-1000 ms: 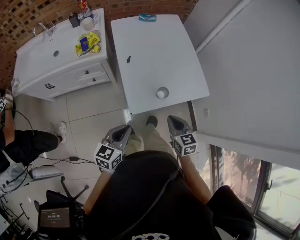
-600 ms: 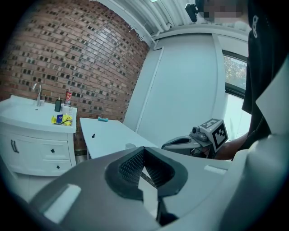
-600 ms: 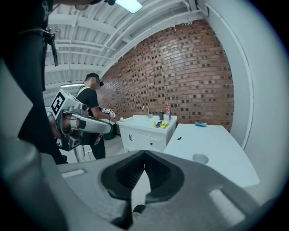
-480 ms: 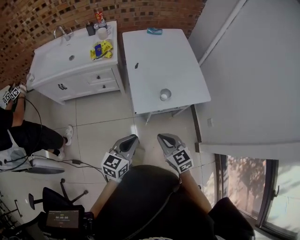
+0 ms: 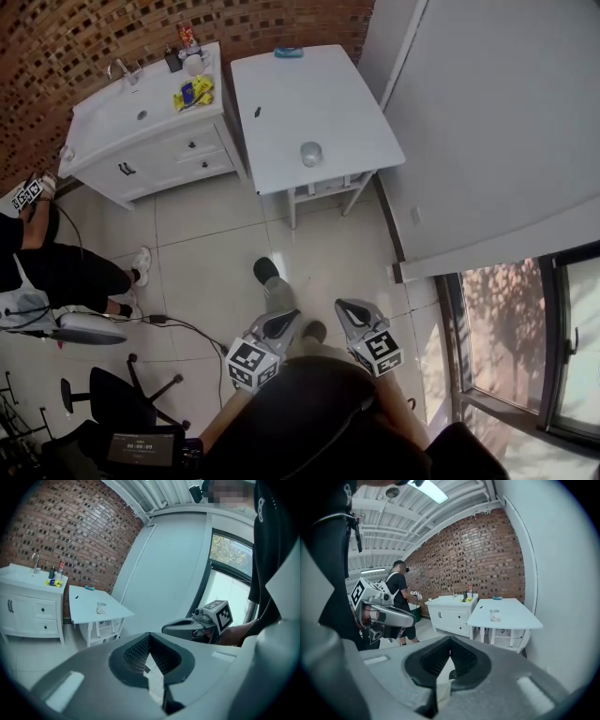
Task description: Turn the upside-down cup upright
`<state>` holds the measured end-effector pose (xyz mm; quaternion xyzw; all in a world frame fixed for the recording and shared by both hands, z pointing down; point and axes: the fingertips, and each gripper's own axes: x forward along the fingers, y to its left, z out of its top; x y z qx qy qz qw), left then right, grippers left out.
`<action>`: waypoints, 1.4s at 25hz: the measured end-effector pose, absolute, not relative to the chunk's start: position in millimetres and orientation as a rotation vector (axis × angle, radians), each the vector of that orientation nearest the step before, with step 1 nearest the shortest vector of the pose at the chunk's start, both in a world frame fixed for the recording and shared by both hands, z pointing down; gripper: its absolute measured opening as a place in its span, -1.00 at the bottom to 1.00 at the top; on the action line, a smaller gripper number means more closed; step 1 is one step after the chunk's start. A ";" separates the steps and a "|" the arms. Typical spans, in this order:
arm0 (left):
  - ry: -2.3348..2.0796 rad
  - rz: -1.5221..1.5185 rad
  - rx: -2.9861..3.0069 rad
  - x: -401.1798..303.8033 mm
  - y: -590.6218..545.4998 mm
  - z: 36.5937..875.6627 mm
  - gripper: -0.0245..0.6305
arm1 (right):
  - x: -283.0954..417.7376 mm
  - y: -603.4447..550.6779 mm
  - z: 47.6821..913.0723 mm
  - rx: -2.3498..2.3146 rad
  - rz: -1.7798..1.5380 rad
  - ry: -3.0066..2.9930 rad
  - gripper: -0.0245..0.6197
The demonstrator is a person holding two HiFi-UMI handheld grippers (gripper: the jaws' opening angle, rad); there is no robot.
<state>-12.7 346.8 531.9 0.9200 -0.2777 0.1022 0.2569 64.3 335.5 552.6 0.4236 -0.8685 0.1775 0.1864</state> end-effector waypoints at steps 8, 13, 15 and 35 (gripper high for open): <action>-0.688 0.276 2.576 15.0 391.5 519.5 -0.88 | 76.7 382.6 535.4 1.212 0.401 -2.469 -0.94; -0.677 0.260 2.614 22.7 400.1 507.3 -0.88 | 79.1 391.1 524.1 1.237 0.370 -2.489 -0.94; -0.679 0.263 2.619 25.0 401.8 506.7 -0.88 | 80.3 392.3 523.8 1.235 0.364 -2.495 -0.94; -0.692 0.284 2.618 40.1 403.9 508.4 -0.88 | 97.8 388.4 523.2 1.241 0.373 -2.517 -0.94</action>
